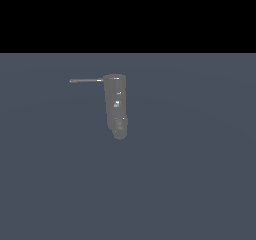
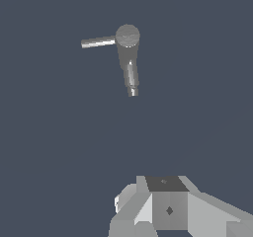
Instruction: Turn on the faucet by rotating a designated handle.
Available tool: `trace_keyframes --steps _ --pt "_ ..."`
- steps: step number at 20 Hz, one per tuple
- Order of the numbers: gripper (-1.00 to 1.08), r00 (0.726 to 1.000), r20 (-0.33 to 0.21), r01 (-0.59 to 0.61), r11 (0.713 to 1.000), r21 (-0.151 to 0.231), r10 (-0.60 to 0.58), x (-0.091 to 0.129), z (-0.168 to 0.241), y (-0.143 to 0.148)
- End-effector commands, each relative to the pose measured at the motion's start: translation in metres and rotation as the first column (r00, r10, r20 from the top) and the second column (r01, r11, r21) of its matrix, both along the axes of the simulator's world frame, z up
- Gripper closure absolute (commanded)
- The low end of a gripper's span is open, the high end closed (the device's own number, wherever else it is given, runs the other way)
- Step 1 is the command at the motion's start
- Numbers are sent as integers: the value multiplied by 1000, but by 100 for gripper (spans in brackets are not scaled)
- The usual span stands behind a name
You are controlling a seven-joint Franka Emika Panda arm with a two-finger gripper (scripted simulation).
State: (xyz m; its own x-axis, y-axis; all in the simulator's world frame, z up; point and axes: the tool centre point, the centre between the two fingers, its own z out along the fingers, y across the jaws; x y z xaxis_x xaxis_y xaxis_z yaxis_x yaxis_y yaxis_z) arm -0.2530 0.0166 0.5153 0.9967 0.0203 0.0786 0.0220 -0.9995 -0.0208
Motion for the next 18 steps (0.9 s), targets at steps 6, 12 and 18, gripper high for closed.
trace_keyframes --steps 6,12,18 --pt "108 1000 -1 13 1000 0 -13 1 -3 3" --pt "108 998 -4 61 998 2 -61 7 -13 15" --pt "108 989 -9 146 989 4 -146 18 -31 36"
